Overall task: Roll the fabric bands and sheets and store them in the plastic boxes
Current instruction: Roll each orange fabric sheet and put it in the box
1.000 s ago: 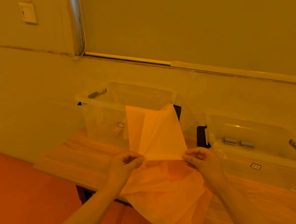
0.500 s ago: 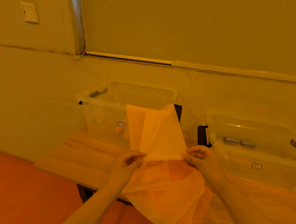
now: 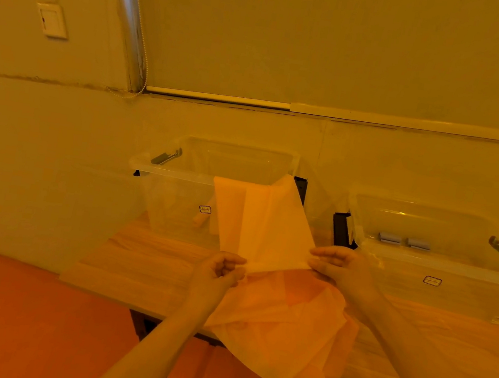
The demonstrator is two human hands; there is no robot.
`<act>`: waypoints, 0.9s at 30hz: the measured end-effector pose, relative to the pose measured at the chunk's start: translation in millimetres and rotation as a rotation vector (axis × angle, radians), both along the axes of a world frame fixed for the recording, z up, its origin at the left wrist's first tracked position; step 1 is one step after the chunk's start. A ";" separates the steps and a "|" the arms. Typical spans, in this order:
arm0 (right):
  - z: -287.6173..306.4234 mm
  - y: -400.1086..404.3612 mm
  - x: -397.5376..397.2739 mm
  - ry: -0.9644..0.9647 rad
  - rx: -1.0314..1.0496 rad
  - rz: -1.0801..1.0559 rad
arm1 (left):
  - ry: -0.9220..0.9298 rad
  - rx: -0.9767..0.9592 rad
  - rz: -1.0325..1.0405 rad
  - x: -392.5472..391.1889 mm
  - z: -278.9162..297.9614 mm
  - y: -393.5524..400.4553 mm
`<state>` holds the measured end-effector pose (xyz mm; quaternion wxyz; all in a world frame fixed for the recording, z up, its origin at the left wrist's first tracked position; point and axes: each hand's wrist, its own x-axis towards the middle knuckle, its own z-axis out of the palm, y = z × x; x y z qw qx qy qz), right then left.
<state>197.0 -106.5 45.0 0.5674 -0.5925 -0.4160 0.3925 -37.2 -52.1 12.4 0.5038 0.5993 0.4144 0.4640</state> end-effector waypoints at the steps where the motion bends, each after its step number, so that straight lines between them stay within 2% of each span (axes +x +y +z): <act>1: -0.3 0.5 -0.1 -0.006 0.000 -0.003 | -0.002 -0.003 0.006 0.4 -0.2 -0.3; 14: -4.3 2.9 3.8 -0.025 -0.036 -0.005 | 0.012 0.032 0.069 -0.4 -3.4 -0.5; 27: -6.4 -1.5 11.4 0.005 -0.034 0.071 | 0.150 -0.010 -0.042 -8.0 -2.0 -1.0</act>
